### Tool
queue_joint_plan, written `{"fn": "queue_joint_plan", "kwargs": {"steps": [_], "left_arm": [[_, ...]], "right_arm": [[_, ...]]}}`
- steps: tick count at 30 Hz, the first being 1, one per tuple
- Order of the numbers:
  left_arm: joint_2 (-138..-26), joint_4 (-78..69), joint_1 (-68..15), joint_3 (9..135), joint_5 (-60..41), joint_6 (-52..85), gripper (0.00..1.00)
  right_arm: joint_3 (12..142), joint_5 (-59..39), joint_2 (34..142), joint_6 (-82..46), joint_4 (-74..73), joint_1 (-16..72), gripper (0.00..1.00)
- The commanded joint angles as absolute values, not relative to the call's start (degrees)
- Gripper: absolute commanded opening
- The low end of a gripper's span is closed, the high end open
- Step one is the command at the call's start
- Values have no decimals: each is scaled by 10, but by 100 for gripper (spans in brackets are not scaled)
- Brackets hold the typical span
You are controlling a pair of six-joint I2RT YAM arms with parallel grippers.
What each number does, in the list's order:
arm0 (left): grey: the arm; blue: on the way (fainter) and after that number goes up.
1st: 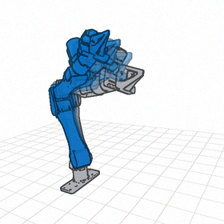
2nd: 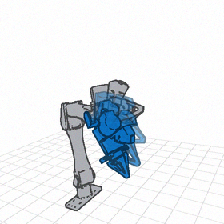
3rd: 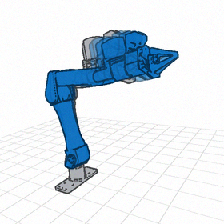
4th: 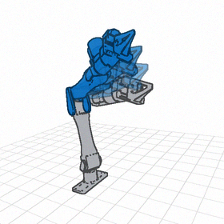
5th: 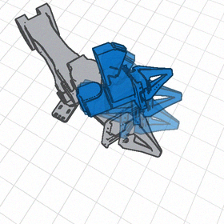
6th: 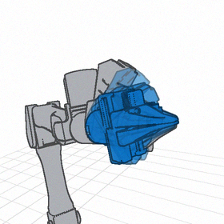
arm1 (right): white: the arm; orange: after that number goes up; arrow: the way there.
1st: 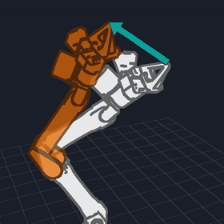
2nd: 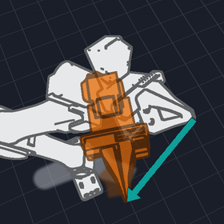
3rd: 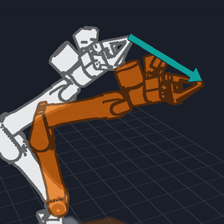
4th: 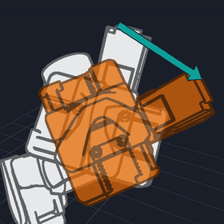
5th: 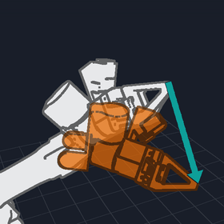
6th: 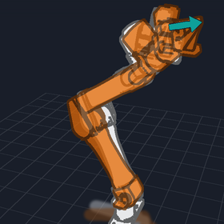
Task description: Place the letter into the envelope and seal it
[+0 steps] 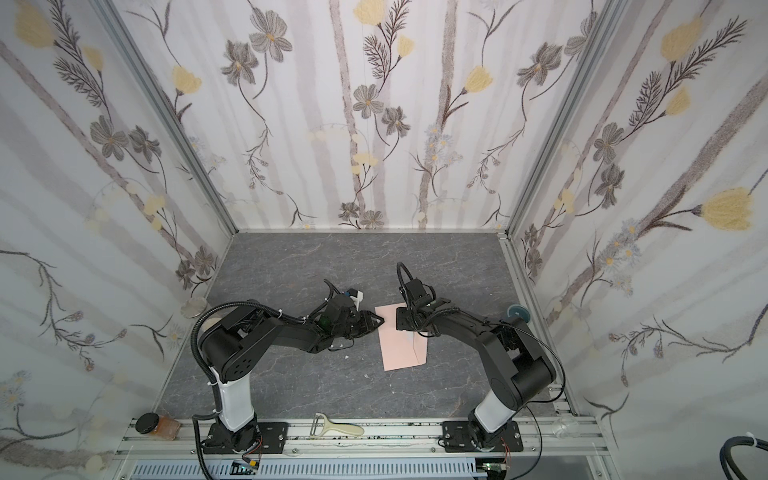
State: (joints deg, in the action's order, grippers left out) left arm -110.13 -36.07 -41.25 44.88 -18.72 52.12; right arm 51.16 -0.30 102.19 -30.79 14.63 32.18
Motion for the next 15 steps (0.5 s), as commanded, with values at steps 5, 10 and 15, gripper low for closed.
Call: {"fn": "queue_joint_plan", "kwargs": {"steps": [5,10,15], "left_arm": [[-1108,-308,-411,455,-185,510,40],[-1107,-304,-409,454,-186,509,40],[-1105,-302,-407,452,-187,507,39]], "right_arm": [[516,-22,1031,-303,117,320,57],[502,-13,1004,-305,126,304,58],[488,-10,997,-304,127,291,59]]}}
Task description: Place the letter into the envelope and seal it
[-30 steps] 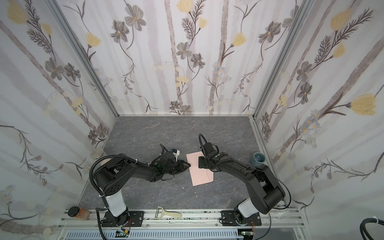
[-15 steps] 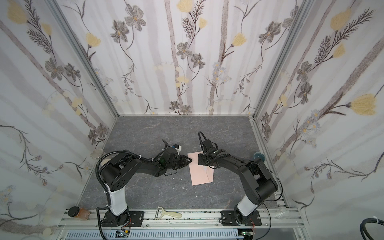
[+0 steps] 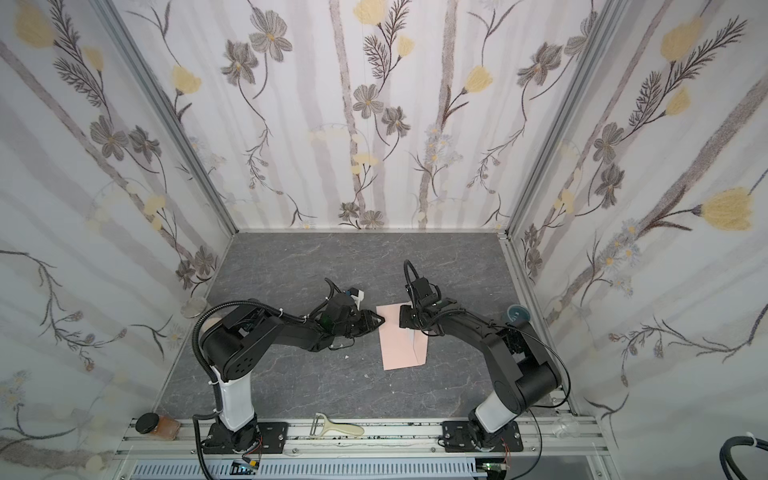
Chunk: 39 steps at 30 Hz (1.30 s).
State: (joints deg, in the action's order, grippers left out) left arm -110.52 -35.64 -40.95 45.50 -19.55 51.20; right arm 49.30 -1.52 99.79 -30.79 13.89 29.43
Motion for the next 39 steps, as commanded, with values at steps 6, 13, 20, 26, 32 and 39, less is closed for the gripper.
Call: {"fn": "queue_joint_plan", "kwargs": {"steps": [6,13,20,26,32,39], "left_arm": [[-1107,-301,-407,455,-187,508,39],[-1117,-301,-407,465,-193,509,39],[-1124,-301,-407,473,-198,510,39],[-1119,-301,-408,472,-197,511,39],[-1098,-301,-405,464,-192,512,39],[-1068,-298,-403,429,-203,514,39]], "right_arm": [[489,-33,1021,-306,103,290,59],[493,-70,1041,-324,67,296,59],[488,-98,1044,-347,31,304,59],[483,-98,1043,-350,30,306,59],[479,-73,1024,-345,52,298,59],[459,-65,996,-341,68,299,59]]}}
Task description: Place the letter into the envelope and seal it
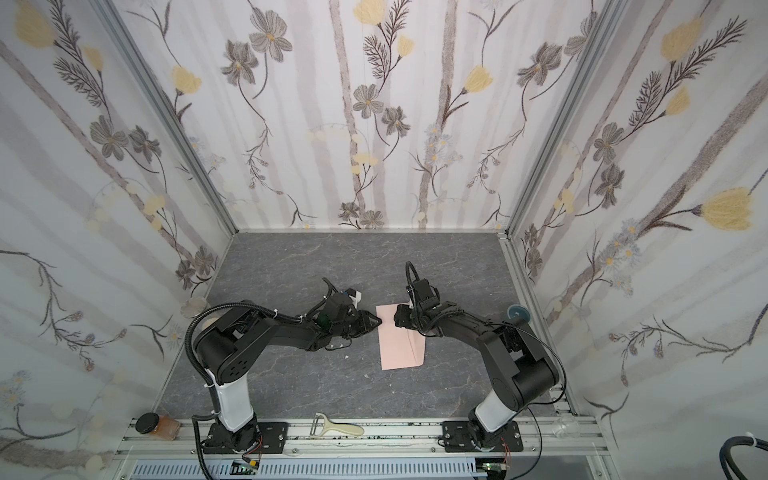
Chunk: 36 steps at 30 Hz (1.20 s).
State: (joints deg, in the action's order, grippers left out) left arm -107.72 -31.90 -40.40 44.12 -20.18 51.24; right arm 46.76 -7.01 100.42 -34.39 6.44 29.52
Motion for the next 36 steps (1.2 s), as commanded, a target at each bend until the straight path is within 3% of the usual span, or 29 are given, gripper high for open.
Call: {"fn": "queue_joint_plan", "kwargs": {"steps": [1,13,36], "left_arm": [[-1065,-298,-404,424,-203,514,39],[-1063,-299,-437,416,-197,530,39],[-1038,-296,-408,393,-181,522,38]], "right_arm": [[453,-67,993,-344,64,300,59],[410,-84,999,-384,20,335,59],[416,-121,1014,-425,-29,358,59]]}}
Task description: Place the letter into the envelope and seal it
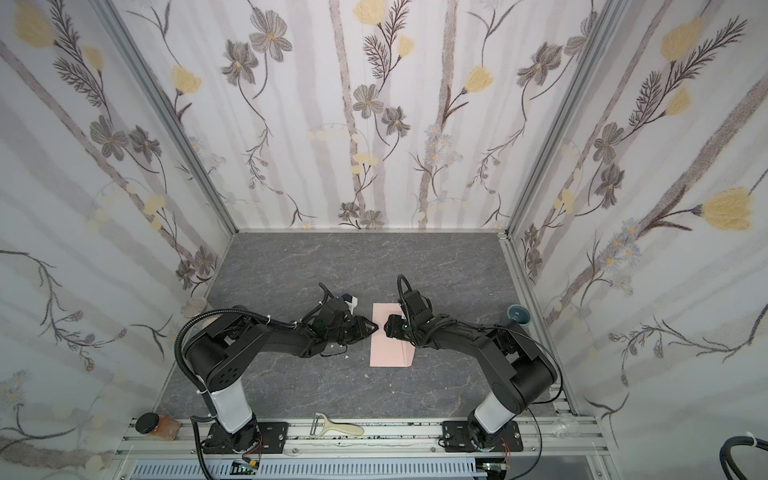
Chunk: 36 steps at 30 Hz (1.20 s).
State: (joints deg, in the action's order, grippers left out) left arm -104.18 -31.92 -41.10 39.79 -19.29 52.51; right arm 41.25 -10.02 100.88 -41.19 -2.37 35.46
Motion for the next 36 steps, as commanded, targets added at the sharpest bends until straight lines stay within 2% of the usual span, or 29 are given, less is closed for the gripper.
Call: {"fn": "queue_joint_plan", "kwargs": {"steps": [1,16,36], "left_arm": [[-1036,-295,-407,393,-181,521,38],[-1020,-286,-404,388,-178,514,39],[-965,-223,-396,409,-144,480,39]], "right_arm": [[416,-121,1014,-425,-30,359,59],[427,-118,1022,-417,-19,361,59],[468,-82,975,-397,36,356,60]]}}
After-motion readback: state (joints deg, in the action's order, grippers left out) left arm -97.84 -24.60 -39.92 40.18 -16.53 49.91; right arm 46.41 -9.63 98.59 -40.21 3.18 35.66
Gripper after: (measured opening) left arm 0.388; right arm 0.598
